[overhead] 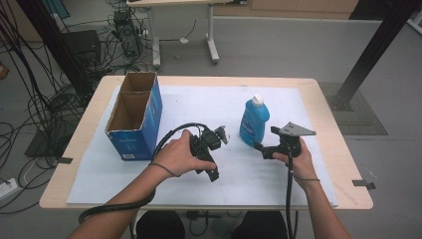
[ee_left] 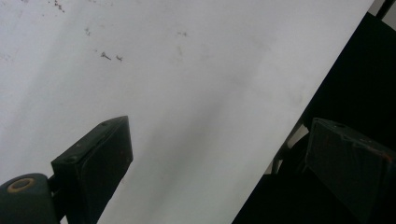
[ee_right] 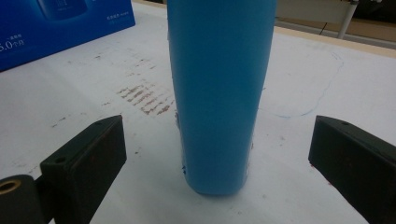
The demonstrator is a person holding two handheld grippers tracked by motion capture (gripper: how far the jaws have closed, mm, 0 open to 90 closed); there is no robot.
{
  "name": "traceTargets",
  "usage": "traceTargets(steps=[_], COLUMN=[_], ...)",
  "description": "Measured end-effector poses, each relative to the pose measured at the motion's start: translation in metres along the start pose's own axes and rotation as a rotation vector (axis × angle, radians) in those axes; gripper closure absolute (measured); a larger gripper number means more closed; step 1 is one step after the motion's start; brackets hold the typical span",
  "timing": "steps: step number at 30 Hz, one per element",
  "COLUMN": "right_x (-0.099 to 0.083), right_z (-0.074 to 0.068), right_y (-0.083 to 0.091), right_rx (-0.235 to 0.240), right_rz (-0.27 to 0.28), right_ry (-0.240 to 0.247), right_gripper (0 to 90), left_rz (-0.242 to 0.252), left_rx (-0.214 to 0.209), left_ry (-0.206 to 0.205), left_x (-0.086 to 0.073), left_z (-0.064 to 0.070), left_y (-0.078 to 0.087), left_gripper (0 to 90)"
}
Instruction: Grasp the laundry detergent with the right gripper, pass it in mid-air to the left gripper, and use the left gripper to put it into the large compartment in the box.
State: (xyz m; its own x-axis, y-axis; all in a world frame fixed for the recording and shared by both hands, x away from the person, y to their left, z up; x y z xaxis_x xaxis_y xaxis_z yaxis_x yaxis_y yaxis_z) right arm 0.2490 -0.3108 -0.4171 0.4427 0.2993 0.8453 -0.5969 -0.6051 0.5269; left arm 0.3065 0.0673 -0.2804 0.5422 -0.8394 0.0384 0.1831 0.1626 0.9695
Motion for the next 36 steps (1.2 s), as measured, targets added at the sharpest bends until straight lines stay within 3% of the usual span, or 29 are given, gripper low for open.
traceTargets(steps=[36], right_x=[0.004], right_z=[0.002], right_y=[-0.03], right_rx=[0.02], right_rz=[0.012], right_ry=[-0.002], right_gripper=[4.4], left_rz=[-0.009], left_rx=[-0.004], left_ry=[0.008], left_x=[-0.003], left_z=[-0.002], left_y=[-0.002], left_gripper=[7.7])
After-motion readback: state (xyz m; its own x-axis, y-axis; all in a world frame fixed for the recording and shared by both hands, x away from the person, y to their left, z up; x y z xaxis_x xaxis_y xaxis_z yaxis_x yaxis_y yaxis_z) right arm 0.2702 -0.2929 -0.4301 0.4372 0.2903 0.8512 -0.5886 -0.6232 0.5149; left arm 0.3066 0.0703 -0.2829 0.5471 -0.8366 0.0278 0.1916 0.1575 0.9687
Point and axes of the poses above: each handheld gripper's, and its own axes: y roughly backward along the jaws, x roughly out of its top, z roughly to its right, the point moved 3 cm from there along -y, roughly forward along the jaws, and after that the axes turned 5 degrees about -z, right-handed, at the moved point
